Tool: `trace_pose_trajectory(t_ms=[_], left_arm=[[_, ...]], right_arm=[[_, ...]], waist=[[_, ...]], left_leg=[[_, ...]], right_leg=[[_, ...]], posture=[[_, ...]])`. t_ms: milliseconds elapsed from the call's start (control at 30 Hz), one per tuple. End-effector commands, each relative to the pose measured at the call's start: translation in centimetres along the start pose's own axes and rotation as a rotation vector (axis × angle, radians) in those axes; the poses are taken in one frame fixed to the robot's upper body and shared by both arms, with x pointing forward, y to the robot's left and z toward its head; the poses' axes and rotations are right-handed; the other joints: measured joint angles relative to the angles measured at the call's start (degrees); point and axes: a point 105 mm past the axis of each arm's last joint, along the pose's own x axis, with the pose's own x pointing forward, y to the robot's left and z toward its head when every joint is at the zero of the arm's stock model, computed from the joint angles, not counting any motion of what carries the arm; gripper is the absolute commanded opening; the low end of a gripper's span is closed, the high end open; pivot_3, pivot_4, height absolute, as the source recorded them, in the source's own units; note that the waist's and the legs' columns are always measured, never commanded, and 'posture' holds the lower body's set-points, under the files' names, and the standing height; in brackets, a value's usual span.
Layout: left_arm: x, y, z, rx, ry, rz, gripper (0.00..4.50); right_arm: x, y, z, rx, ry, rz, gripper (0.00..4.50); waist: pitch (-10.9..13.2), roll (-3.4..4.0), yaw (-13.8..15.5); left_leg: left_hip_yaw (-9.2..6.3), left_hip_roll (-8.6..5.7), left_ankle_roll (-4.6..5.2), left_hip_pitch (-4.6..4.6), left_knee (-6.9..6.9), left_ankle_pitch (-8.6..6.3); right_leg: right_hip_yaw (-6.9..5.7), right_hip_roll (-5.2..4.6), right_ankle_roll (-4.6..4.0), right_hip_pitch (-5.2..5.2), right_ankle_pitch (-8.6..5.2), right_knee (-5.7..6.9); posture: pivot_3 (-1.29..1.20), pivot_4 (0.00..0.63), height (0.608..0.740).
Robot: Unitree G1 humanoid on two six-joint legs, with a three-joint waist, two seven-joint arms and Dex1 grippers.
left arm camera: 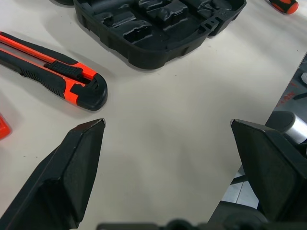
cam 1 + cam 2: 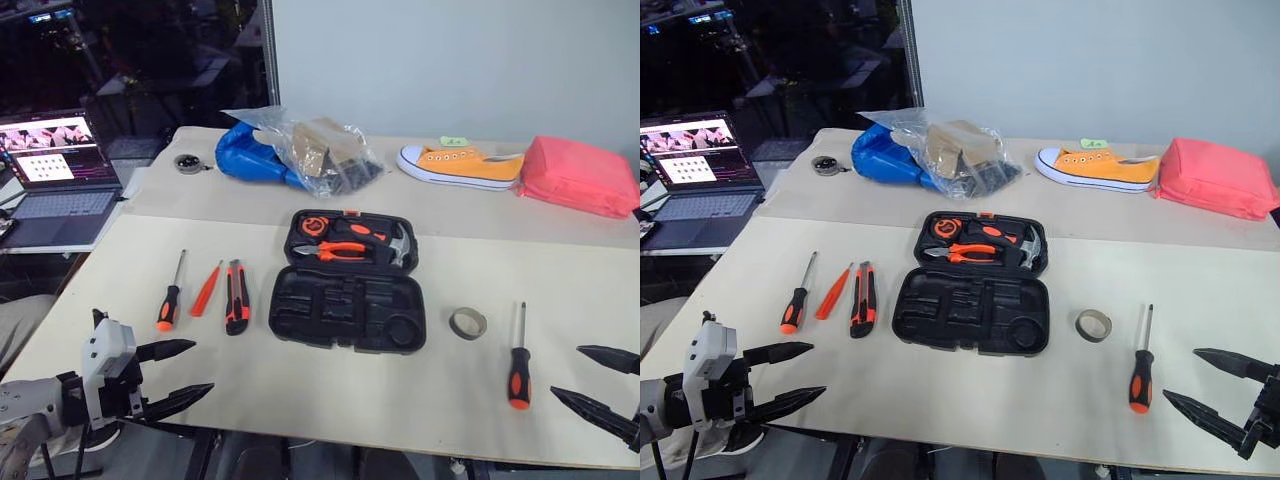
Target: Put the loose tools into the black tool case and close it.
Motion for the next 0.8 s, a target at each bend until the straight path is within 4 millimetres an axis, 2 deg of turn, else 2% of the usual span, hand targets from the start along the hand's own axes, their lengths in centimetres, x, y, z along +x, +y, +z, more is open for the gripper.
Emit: trace_pose_trajectory(t_ms=[33,133,200,267,433,567,700,800], left_arm=[[0.1,1.4,1.3,0.012,-0.066,0.141,4.50],[-0.3,4.6,3.2,-0.063,-0.185,0.461,4.50],[-1.0,6.8,2.9,-0.150,-0.131,0.655,4.50],[-1.5,8.1,2.8,-0.235,-0.090,0.758,4.50],[-2.1,10.0,3.2,-0.337,0.022,0.891,4.50],[-0.7,11.1,3.0,-0.419,0.092,0.883,4.50],[0.5,12.0,1.6,-0.487,0.172,0.893,4.50],[1.7,12.0,0.3,-0.505,0.224,0.865,3.77]], right_arm=[[2.0,0.3,2.5,-0.055,-0.116,0.038,4.49],[5.7,2.3,7.0,-0.074,-0.318,0.167,4.49],[7.0,3.5,8.4,-0.091,-0.367,0.244,4.49],[8.1,4.6,9.1,-0.108,-0.383,0.318,4.49],[10.2,6.1,11.2,-0.168,-0.432,0.454,4.49],[11.0,6.6,11.9,-0.192,-0.455,0.502,4.49],[11.1,6.5,11.7,-0.209,-0.441,0.511,4.49],[11.2,6.3,11.9,-0.218,-0.446,0.499,4.50]], waist=[[0.01,-0.01,0.00],[0.05,-0.05,-0.71],[0.08,-0.11,-0.74],[0.06,-0.10,-0.35],[0.02,-0.06,-0.01],[-0.03,-0.14,0.00],[-0.04,-0.17,0.07],[-0.03,-0.22,-0.09]], left_leg=[[0.00,0.00,0.00,0.00,0.00,0.00],[0.02,0.06,0.00,0.05,0.09,0.00],[-0.03,0.08,0.01,0.05,0.15,0.02],[-0.07,0.08,0.00,0.18,0.11,0.02],[-0.07,0.00,0.20,0.19,0.11,0.17],[-0.08,-0.16,0.39,0.04,0.10,0.30],[-0.11,-0.30,0.32,-0.09,0.06,0.15],[-0.11,-0.31,0.32,-0.12,0.08,0.02]], right_leg=[[0.00,0.00,0.00,0.00,0.00,0.00],[0.09,-0.01,0.31,0.07,-0.05,0.09],[0.06,0.06,0.74,0.05,0.31,0.28],[-0.01,0.19,0.78,0.12,0.35,0.33],[-0.05,0.28,0.76,0.11,0.35,0.33],[-0.01,0.26,0.53,0.05,0.46,0.27],[-0.02,0.22,0.57,-0.01,0.39,0.24],[0.00,0.19,0.59,-0.02,0.32,0.23]], posture=[[0.00,0.150,0.740],[0.00,0.150,0.740],[0.00,0.150,0.740],[0.00,0.150,0.740],[0.00,0.150,0.740],[0.00,0.150,0.740],[0.00,0.150,0.740],[0.00,0.150,0.740]])
